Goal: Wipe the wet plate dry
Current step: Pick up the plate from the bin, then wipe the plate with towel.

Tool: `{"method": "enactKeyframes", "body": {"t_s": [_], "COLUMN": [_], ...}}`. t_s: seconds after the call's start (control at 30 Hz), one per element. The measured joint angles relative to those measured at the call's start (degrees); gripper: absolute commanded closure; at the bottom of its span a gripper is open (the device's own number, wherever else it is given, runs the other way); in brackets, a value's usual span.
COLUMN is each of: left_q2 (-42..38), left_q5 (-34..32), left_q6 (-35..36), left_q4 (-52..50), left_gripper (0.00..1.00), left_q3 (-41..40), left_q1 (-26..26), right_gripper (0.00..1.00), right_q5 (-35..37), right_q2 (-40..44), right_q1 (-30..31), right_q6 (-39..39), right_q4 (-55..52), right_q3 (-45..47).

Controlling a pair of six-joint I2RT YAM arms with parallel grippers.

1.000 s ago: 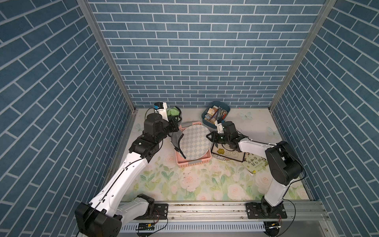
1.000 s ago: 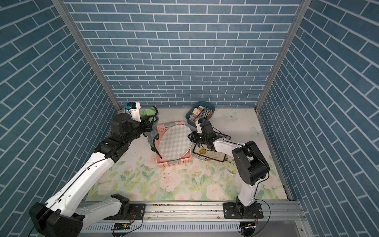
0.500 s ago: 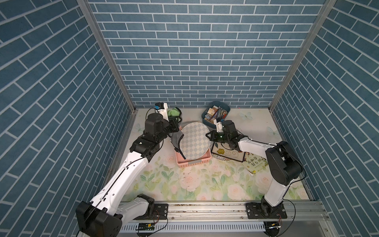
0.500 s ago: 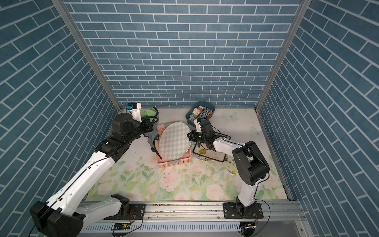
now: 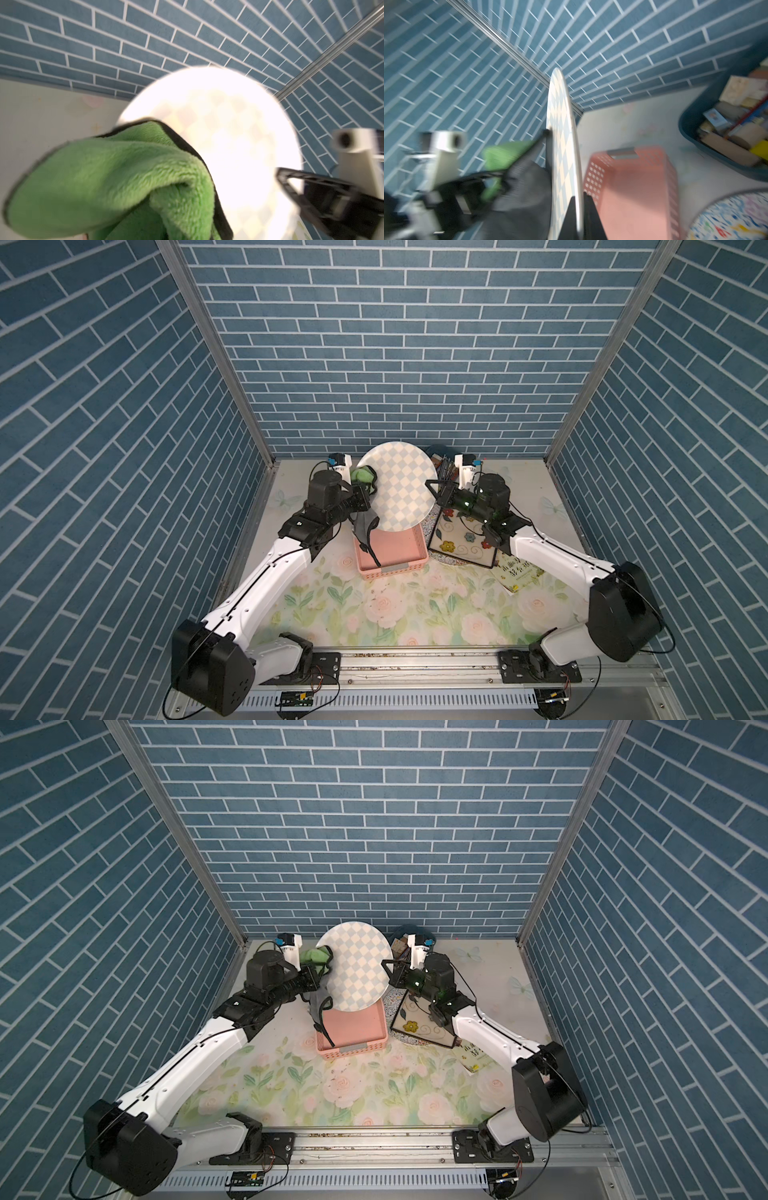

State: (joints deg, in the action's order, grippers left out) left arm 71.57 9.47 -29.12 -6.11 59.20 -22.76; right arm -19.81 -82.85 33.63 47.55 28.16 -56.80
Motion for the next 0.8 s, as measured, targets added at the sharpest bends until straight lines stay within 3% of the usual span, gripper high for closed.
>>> {"method": "enactKeyframes", "body": {"t_s": [0.2,0.37,0.5,0.67,0.8], "left_q2": [3.78,7.34,6.08,0.02,1.25], "left_q5": [-3.63,-1.86,-0.66,-2.05,-1.70], "left_q6": [-4.15,-8.44,-10.21,-11.93,-12.26], "left_q4": [6.16,14.36,15.98,17.09,20.17], "left_gripper": [1.00,1.00,1.00,1.00,1.00], "left_q3": [-0.55,0.48,0.33,-2.03,-0.98], "left_q1": [-7.85,-14.64,-12.52,-5.11,-7.58], "right_gripper": [1.00,1.00,1.00,1.00,1.00], "right_q5": [5.75,7.04,6.86,6.64,7.21], "right_q2": [-0.22,-2.86,-1.70,3.41,3.45], "right_q1": [2.54,5.05,4.02,1.81,3.17], "right_q6": [0.72,4.46,7.72,8.98,7.87], "right_q4": [2.32,4.26,5.38,6.43,8.17], "right_q3": [0.33,0.33,0.52,1.53,1.36]}}
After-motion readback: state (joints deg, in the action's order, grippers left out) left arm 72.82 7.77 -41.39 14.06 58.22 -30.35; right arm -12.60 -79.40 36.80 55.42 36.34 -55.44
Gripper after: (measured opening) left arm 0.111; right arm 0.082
